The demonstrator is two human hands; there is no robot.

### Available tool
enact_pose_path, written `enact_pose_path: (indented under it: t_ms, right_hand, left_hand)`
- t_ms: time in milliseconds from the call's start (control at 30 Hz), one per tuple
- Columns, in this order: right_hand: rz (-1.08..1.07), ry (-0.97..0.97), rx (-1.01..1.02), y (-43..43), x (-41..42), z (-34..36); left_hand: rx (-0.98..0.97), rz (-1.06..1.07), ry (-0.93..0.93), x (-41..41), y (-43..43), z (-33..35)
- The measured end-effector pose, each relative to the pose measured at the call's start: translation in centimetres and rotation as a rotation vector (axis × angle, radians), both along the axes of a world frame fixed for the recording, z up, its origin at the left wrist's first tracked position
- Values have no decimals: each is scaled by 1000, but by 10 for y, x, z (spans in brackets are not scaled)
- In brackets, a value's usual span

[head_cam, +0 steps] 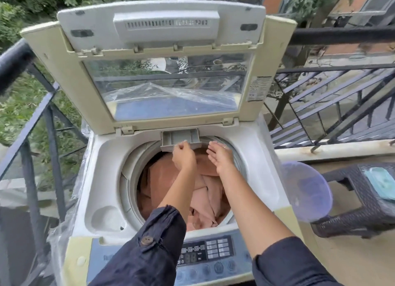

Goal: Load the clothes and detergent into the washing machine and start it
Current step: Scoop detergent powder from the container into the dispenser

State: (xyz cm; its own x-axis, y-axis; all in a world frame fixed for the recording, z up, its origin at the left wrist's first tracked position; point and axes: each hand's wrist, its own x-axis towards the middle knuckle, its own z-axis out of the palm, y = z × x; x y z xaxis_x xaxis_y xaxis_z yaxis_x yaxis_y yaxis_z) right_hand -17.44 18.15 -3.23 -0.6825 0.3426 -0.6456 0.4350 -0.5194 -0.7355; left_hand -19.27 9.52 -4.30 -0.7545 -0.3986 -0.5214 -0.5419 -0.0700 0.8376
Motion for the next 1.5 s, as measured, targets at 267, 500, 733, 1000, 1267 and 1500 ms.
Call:
enact_pose_path:
  t_ms: [267,500,733,1000,1267,1500]
  right_hand:
    - [-30,80,319,61,34,19]
    - [-65,80,576,151,88,24]
    - [-145,2,648,269,156,23]
    - [-299,-3,603,382,209,11]
    - [-432,-160,639,480,235,-6]
    - [-561,-304,607,580,235,-29]
  left_hand:
    - [-174,-266,183,20,75,24]
    - [-174,-413,335,67,167,39]
    - [-137,-497,322,129,292,40]
    - [-154,-663,304,183,405,28]
    - [-257,-878,265,191,501,8]
    - [-275,-1051,208,170,604,-19]
